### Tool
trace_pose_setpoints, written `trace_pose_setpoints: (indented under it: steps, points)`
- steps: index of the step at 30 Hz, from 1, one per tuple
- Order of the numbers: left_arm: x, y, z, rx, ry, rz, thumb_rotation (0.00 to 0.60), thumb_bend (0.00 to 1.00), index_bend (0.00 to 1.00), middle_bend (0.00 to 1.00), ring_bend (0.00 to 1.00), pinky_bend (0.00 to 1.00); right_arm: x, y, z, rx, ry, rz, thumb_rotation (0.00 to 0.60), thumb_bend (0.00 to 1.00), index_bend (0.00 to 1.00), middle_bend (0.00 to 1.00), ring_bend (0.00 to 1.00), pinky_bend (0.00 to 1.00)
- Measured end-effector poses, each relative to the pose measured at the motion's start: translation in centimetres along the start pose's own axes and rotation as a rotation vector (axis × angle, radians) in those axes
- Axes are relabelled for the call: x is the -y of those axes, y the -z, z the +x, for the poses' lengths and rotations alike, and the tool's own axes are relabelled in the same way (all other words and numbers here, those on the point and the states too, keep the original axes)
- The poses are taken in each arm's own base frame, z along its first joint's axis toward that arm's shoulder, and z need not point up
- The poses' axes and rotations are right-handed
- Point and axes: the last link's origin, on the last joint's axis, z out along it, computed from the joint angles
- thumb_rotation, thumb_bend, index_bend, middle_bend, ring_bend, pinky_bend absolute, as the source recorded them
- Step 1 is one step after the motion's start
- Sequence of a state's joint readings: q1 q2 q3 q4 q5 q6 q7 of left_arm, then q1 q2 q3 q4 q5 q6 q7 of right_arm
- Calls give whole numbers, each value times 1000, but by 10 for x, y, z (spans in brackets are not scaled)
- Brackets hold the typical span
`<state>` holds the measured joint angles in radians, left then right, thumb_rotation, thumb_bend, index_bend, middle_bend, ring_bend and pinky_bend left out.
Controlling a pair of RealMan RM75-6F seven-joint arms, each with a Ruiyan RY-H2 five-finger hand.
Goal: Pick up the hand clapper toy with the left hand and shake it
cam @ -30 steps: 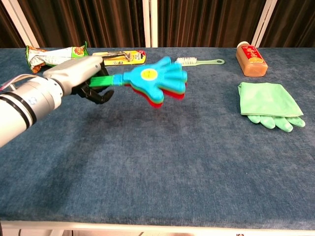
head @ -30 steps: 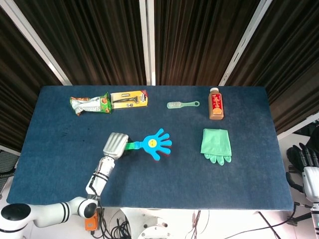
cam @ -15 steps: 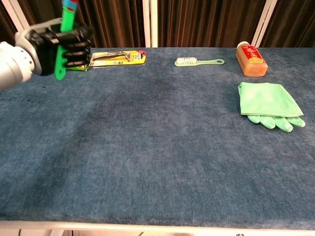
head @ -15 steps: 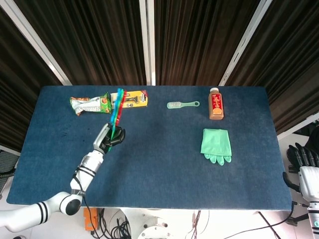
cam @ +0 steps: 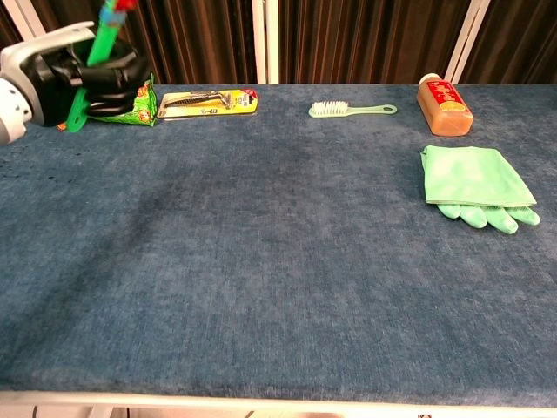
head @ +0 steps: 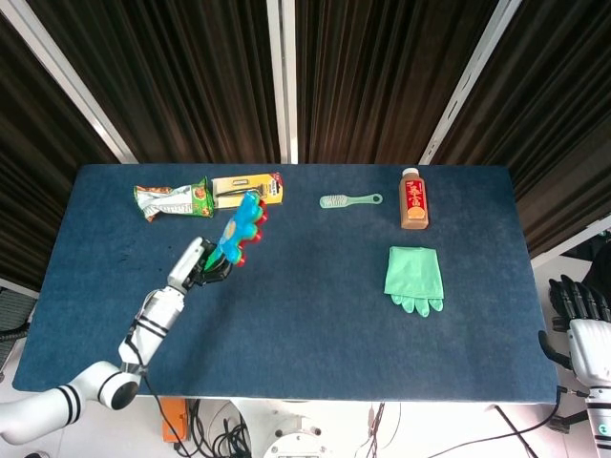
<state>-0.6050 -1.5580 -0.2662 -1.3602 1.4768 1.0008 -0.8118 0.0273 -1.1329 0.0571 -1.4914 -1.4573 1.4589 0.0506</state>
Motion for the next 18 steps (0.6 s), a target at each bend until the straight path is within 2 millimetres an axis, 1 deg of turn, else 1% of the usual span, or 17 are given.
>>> trace_pose_setpoints:
  steps: [1, 5, 7, 10, 12, 14, 15, 18]
  points:
    - [2, 1, 0, 10, -149, -5, 600, 674, 1000, 1000, 1000, 1000, 0, 0, 0, 0, 0, -2, 600, 308, 0, 0, 0, 0]
    - [7, 3, 0, 34, -616, -29, 600, 677, 1000, 1000, 1000, 1000, -2, 0, 1, -2, -2, -6, 600, 308, 0, 0, 0, 0]
    - [8, 4, 0, 31, -796, -41, 600, 678, 1000, 1000, 1000, 1000, -2, -1, 1, 0, -2, -6, 600, 308, 0, 0, 0, 0]
    - [7, 5, 0, 13, -944, -51, 600, 679, 1000, 1000, 1000, 1000, -2, -1, 0, 3, -2, -6, 600, 308, 0, 0, 0, 0]
    - [6, 5, 0, -4, -975, -53, 600, 680, 1000, 1000, 1000, 1000, -2, -1, 0, 2, -2, -7, 600, 308, 0, 0, 0, 0]
    - [3, 5, 0, -26, -955, -50, 600, 681, 1000, 1000, 1000, 1000, -2, -1, 1, 1, -2, -6, 600, 308, 0, 0, 0, 0]
    - [2, 5, 0, -36, -929, -47, 600, 681, 1000, 1000, 1000, 1000, -2, -1, 1, 1, -2, -5, 600, 308, 0, 0, 0, 0]
    - [-4, 4, 2, -70, -762, -30, 600, 679, 1000, 1000, 1000, 1000, -1, -1, 1, 1, -1, -4, 600, 308, 0, 0, 0, 0]
